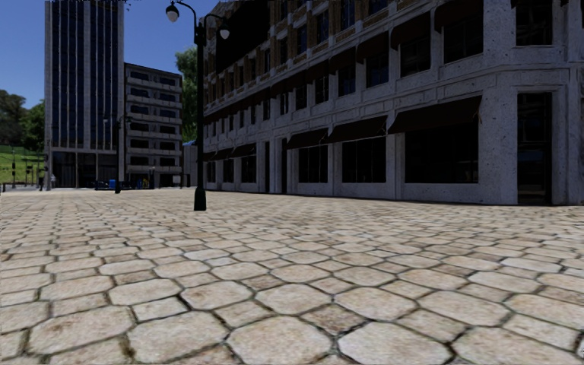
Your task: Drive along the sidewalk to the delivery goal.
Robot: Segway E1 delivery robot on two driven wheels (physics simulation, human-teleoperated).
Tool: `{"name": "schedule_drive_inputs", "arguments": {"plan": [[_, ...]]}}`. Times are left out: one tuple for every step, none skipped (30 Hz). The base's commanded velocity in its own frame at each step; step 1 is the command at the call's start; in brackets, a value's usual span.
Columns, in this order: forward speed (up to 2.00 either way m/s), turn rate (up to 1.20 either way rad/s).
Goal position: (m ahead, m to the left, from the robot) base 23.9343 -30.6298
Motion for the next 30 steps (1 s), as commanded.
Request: {"name": "schedule_drive_inputs", "arguments": {"plan": [[2.00, -0.80], [2.00, -0.80], [2.00, -0.80], [2.00, -0.80], [2.00, -0.80], [2.00, -0.80], [2.00, -0.80], [2.00, -0.80], [2.00, -0.80], [2.00, -0.80], [2.00, -0.80], [2.00, -0.80], [2.00, -0.80], [2.00, -0.80], [2.00, -0.80], [2.00, -0.80], [2.00, -0.80], [2.00, -0.80], [2.00, -0.80], [2.00, -0.80], [2.00, -0.80], [2.00, -0.80], [2.00, -0.80], [2.00, -0.80], [2.00, -0.80], [2.00, -0.80], [2.00, -0.80], [2.00, -0.80], [2.00, -0.80], [2.00, -0.80]]}}
